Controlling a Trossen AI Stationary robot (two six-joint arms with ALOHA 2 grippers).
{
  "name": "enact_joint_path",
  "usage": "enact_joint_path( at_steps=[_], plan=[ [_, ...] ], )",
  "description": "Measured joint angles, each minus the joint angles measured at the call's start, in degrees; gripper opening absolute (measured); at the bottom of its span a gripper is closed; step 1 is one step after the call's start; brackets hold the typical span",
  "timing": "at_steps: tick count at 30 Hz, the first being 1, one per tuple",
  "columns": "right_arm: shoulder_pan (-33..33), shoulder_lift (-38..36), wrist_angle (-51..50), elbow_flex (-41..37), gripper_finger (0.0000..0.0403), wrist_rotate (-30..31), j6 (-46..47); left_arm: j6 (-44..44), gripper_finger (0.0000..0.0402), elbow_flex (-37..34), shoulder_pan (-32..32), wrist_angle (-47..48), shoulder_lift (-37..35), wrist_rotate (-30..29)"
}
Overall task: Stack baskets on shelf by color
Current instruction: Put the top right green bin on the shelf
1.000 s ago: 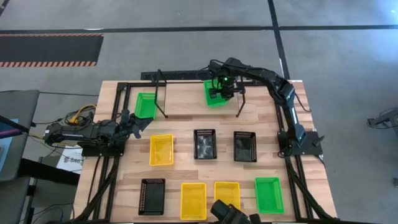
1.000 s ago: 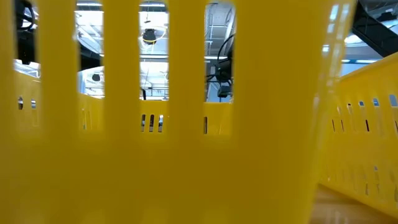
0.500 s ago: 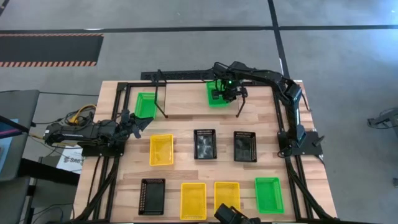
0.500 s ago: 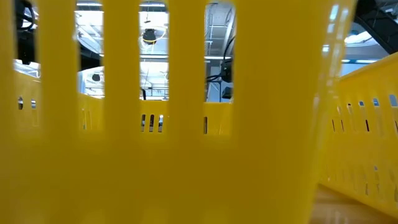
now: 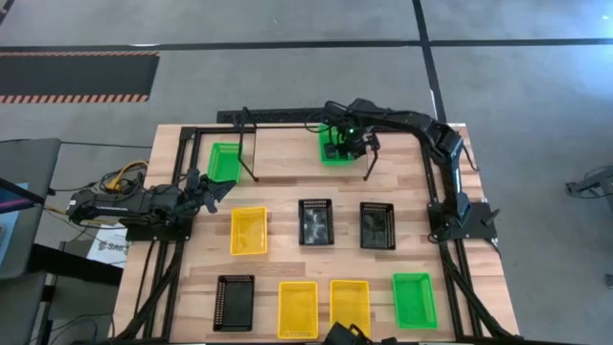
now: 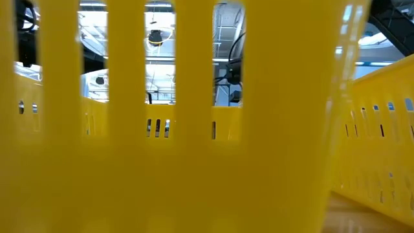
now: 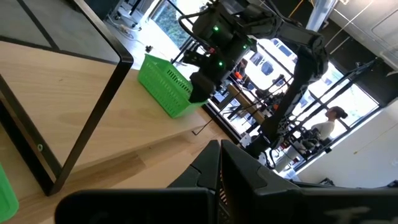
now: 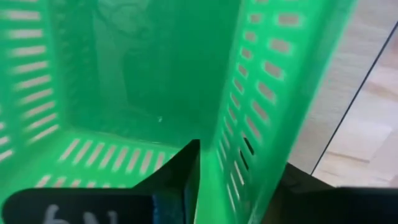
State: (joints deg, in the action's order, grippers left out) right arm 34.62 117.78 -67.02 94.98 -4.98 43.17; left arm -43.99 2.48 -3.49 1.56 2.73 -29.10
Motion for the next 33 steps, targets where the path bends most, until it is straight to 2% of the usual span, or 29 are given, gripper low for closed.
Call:
enact_joint_path(
  at_steps=[3,9,18,25,33],
  plan=[
    [-1.0,0.0,0.2,0.0,0.0153,2.0,-0.1,0.0,0.0000,0.0,0.0,0.0,0.0,0.0],
    [-2.9,0.0,2.2,0.1,0.0170,2.2,-0.1,0.0,0.0000,0.0,0.0,0.0,0.0,0.0],
    [-4.0,-0.1,7.7,0.1,0.0172,2.5,-0.1,0.1,0.0000,0.0,0.0,0.0,0.0,0.2],
    [-3.2,-0.1,1.9,2.2,0.0184,4.8,-1.7,0.1,0.0000,0.0,0.0,0.0,0.0,0.1],
    [-3.4,-0.1,-5.0,11.4,0.0195,8.2,-4.6,0.3,0.0000,0.0,0.0,0.0,0.0,0.1]
  ],
)
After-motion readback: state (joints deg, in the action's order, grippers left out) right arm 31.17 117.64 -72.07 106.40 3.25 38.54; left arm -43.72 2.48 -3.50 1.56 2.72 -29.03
